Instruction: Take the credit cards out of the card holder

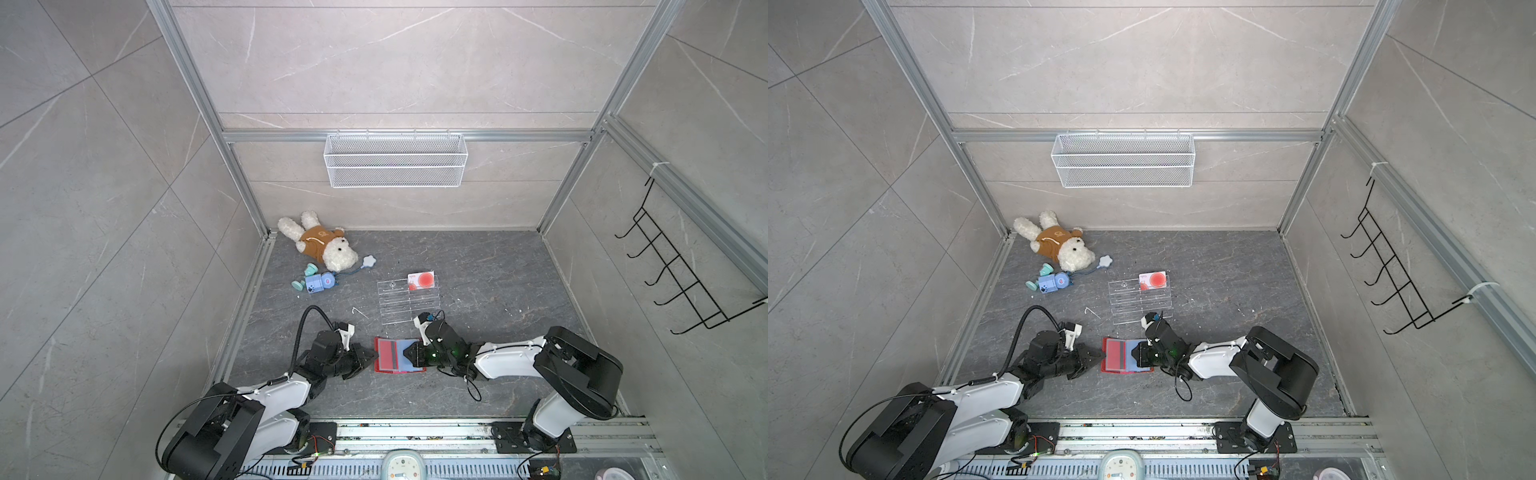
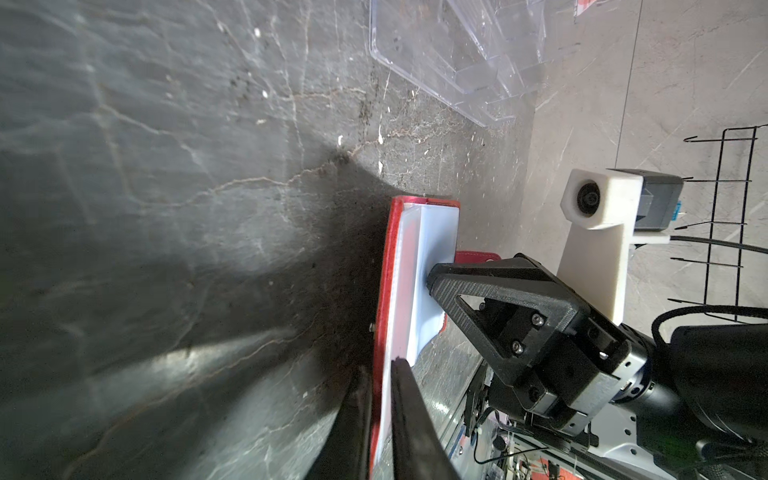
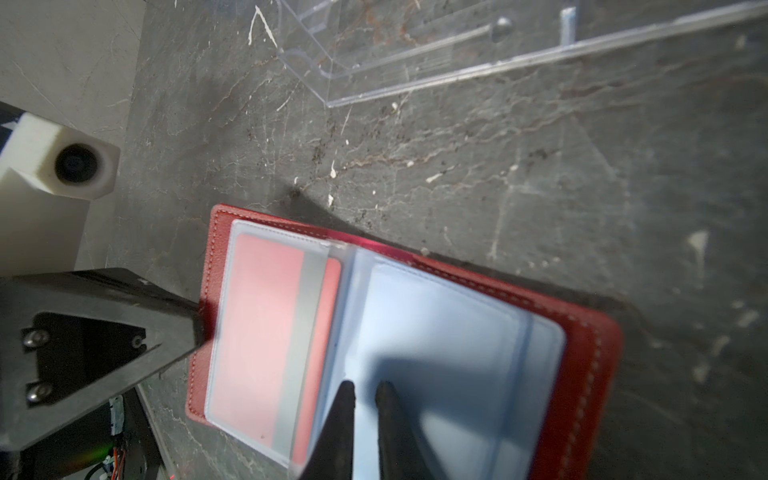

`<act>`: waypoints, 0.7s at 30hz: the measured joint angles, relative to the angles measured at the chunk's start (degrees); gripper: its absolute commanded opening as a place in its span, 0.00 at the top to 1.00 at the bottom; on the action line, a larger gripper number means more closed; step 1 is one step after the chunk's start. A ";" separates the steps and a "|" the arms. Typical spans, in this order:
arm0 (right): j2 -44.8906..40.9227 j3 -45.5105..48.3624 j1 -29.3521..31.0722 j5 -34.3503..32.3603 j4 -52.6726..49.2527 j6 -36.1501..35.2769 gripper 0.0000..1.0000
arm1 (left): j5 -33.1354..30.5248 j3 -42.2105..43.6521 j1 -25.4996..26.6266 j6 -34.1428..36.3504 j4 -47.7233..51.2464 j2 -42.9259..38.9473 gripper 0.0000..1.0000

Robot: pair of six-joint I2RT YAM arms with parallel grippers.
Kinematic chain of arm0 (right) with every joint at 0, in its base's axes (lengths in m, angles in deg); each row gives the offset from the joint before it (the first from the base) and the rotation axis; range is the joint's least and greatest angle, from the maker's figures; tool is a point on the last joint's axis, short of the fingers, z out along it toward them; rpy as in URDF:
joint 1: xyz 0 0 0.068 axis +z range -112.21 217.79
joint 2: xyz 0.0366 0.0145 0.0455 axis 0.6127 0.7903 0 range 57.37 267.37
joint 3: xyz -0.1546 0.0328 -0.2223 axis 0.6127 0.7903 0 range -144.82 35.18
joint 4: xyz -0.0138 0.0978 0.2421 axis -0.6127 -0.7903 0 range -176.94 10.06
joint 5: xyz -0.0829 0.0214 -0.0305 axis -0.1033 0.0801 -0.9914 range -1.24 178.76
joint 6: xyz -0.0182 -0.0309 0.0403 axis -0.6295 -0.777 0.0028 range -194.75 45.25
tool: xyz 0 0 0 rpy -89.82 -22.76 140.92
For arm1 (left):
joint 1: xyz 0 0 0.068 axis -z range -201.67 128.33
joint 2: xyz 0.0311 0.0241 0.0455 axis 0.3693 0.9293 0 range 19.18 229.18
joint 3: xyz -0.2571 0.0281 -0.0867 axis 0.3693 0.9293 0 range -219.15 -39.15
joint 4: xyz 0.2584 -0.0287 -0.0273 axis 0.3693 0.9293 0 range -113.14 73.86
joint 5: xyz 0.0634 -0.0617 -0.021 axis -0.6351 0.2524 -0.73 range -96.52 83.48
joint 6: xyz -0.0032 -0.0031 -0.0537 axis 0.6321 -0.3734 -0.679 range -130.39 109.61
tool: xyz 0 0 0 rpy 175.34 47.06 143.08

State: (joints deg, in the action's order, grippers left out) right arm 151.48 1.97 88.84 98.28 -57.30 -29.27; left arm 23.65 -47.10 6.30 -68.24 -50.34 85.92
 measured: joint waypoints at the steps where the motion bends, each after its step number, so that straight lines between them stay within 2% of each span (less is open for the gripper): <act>1: 0.02 0.00 0.00 0.00 0.00 0.00 0.84 | 0.02 0.00 0.00 0.00 0.00 0.00 0.86; 6: 0.09 0.00 0.00 0.20 0.20 0.00 0.84 | 0.24 0.00 0.00 0.24 -0.09 0.37 0.92; 9: 0.11 0.00 0.00 0.20 0.20 0.00 0.84 | 0.35 0.00 -0.02 0.68 -0.13 0.39 1.00; 13: 0.11 0.00 0.00 0.26 0.22 0.02 0.82 | 0.48 0.00 -0.04 1.05 -0.17 0.37 1.00; 15: 0.09 0.00 0.00 0.76 0.55 0.52 0.73 | 0.48 0.00 -0.04 1.05 -0.17 0.31 1.00; 19: -1.66 0.07 0.11 2.43 0.74 1.79 0.44 | 0.50 0.17 0.00 1.05 -0.15 -0.79 1.00; 21: -4.04 0.13 0.26 2.58 -0.13 1.88 0.34 | 0.46 0.50 0.00 1.05 -0.15 -1.90 1.00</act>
State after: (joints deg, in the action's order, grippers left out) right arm 147.44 2.10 89.10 100.86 -57.43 -27.39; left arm 24.11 -46.59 6.30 -67.19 -50.49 84.02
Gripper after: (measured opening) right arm 0.586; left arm 0.045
